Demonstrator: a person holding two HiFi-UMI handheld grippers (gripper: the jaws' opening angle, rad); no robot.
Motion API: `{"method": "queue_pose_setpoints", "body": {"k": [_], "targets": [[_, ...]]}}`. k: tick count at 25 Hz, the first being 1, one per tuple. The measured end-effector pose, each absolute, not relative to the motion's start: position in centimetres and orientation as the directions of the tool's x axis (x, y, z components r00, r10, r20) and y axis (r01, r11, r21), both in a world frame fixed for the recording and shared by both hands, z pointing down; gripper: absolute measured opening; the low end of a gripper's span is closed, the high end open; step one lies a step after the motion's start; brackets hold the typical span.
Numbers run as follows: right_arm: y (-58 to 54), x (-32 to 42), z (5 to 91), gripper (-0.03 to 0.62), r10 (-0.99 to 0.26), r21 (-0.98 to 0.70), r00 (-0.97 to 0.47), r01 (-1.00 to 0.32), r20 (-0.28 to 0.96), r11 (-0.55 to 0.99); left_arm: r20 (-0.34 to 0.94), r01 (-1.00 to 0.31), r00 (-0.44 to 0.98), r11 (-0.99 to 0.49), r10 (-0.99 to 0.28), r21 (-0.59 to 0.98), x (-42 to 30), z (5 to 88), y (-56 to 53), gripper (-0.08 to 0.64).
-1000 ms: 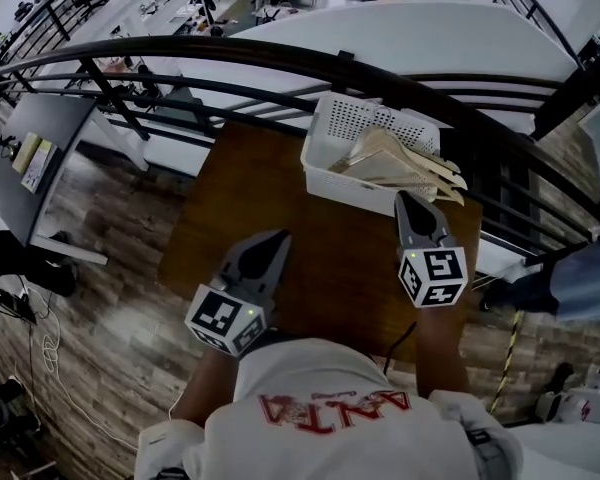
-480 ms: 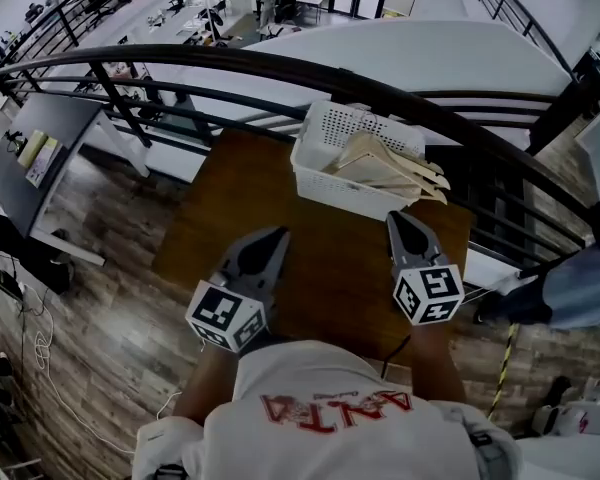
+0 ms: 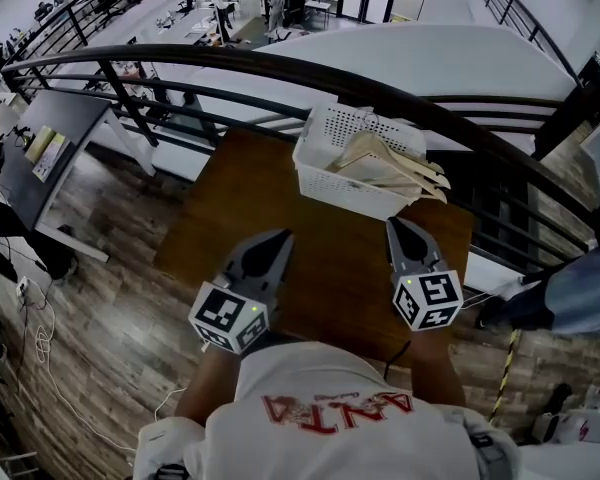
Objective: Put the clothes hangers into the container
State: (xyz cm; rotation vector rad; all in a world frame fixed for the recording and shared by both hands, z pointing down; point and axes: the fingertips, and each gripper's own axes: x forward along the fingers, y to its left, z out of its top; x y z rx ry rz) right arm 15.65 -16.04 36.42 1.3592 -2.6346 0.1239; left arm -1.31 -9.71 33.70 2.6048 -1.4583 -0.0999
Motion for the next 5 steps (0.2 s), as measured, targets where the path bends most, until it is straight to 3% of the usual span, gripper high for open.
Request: {"method": "queue_pose_setpoints", "body": {"k": [5], "targets": [[-15.7,17.8,36.7,0.002,-0.805,-0.004,-0.56,-0.821,0.197,0.571,0.026,-0.84,0.526,-0.514,-0.85,0.172,0.7,34.0,-9.3,0.009]]}}
